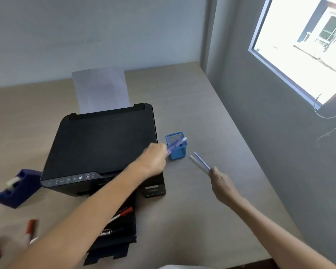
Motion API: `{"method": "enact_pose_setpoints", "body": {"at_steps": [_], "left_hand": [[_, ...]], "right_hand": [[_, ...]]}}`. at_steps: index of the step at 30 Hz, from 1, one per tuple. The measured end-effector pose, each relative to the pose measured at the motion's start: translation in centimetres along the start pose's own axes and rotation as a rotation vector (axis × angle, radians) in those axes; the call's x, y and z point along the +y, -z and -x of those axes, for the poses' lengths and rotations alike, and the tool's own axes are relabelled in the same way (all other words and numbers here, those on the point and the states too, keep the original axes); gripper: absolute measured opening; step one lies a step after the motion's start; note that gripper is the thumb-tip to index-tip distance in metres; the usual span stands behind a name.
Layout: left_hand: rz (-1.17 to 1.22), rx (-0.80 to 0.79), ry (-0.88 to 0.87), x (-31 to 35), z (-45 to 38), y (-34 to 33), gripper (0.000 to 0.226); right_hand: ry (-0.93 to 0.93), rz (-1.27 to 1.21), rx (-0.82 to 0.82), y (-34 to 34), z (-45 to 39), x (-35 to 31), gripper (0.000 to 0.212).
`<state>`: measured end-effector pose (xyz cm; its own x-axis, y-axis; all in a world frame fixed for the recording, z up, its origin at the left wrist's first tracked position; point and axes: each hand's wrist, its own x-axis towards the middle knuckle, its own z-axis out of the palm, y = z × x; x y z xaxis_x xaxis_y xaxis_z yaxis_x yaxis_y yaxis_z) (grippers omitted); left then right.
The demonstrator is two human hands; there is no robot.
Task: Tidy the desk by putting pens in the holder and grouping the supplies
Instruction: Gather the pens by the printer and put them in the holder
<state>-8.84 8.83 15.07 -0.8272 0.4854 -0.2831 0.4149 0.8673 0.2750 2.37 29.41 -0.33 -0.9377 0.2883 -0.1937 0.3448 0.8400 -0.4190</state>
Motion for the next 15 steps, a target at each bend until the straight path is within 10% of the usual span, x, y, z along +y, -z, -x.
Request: {"method": "enact_pose_setpoints", "body": {"at_steps": [15], "left_hand": [[-0.043, -0.348, 0.374, 1.8, -16.1, -1.4, 0.008]], "right_hand": [[0.058, 0.146, -0.240, 5.1, -15.9, -9.4, 0.026]]}}
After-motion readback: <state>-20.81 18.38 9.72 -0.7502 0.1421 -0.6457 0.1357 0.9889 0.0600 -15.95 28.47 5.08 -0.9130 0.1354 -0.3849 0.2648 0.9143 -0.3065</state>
